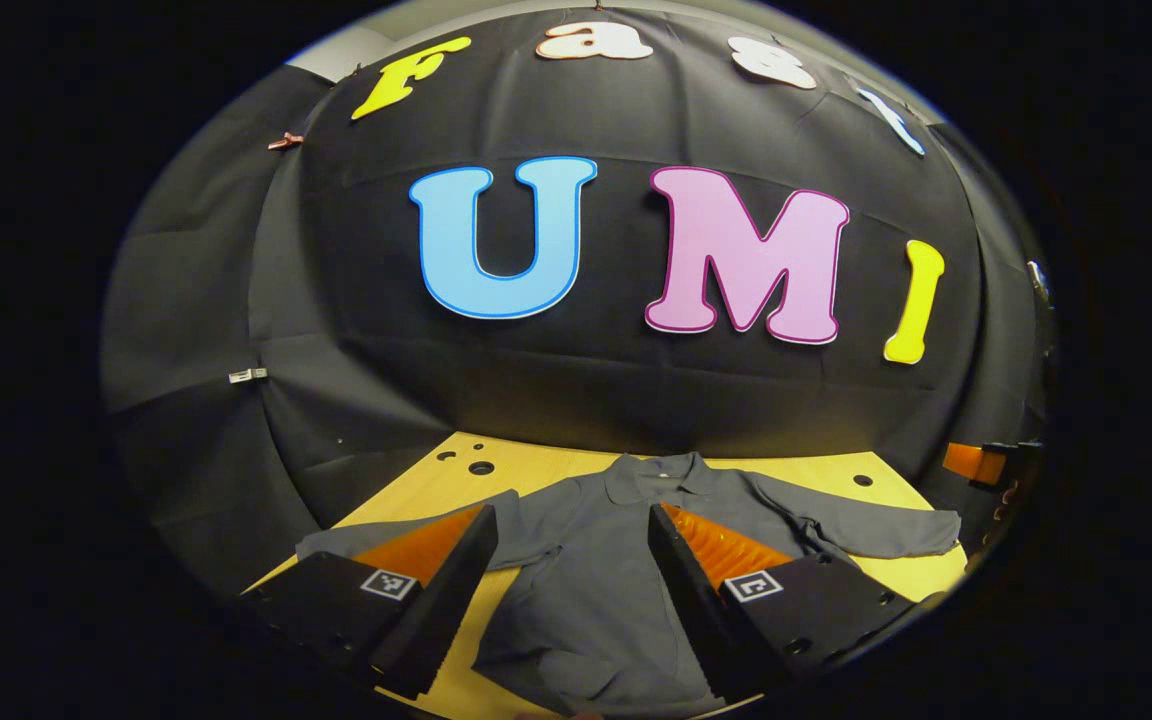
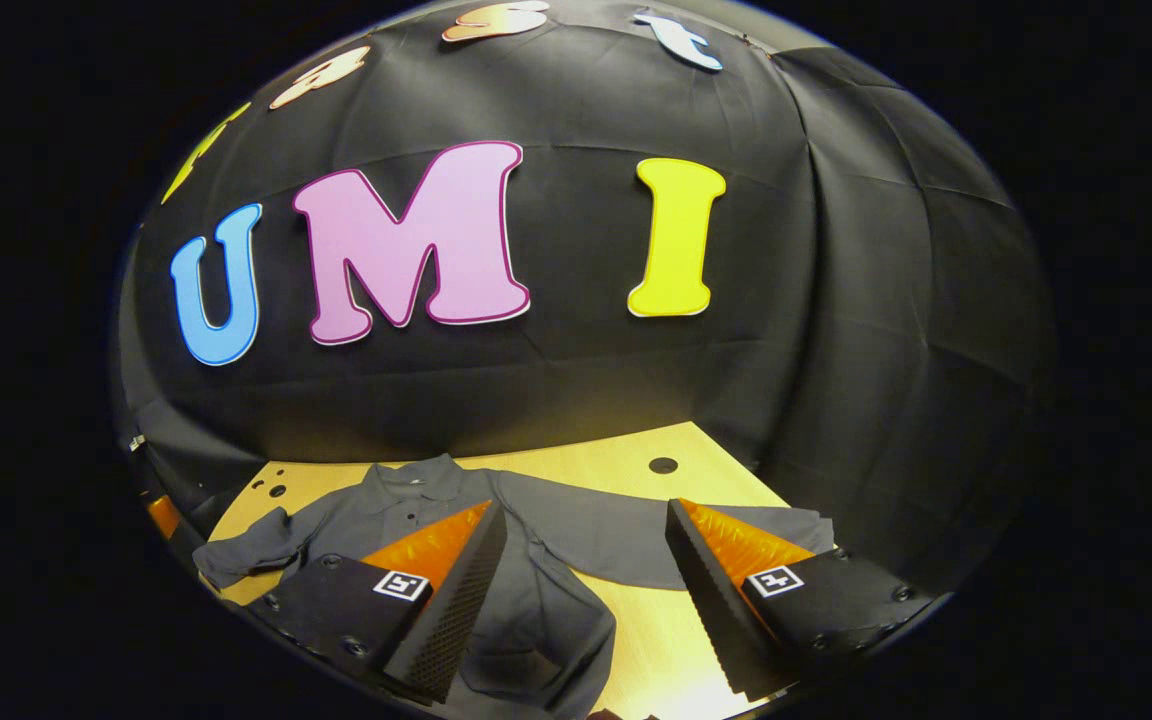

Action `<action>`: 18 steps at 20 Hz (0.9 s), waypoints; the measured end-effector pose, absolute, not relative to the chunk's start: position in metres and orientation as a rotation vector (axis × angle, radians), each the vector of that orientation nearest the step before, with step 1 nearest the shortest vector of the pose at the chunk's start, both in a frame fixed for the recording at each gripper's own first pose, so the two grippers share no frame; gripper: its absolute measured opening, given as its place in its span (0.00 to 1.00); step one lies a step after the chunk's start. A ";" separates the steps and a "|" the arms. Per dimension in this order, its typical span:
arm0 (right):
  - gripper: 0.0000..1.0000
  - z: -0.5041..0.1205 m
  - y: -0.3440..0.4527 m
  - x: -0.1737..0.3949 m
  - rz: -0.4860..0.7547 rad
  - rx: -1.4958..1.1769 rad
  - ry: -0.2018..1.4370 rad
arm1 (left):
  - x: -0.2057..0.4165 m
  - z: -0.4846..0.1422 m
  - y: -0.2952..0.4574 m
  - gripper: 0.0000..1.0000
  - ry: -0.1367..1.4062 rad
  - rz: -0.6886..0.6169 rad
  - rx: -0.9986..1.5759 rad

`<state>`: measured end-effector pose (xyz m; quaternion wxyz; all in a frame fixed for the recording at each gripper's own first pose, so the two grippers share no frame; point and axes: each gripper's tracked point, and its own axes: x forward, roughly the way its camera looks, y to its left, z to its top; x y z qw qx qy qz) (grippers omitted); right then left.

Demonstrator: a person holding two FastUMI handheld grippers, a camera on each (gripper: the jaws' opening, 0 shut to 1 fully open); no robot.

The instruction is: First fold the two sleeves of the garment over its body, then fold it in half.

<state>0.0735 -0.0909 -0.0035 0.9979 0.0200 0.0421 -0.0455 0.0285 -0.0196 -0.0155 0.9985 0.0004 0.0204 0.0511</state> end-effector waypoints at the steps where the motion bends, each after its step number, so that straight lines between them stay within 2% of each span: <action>1: 0.99 -0.004 -0.093 0.075 -0.091 0.042 0.085 | 0.028 -0.016 -0.021 0.96 0.043 0.105 0.000; 9: 0.99 -0.025 -0.126 0.091 -0.132 0.051 0.160 | 0.025 -0.024 -0.030 0.96 0.071 0.137 0.019; 18: 0.99 -0.072 -0.240 0.127 -0.274 0.086 0.275 | 0.022 -0.040 -0.050 0.96 0.106 0.182 0.024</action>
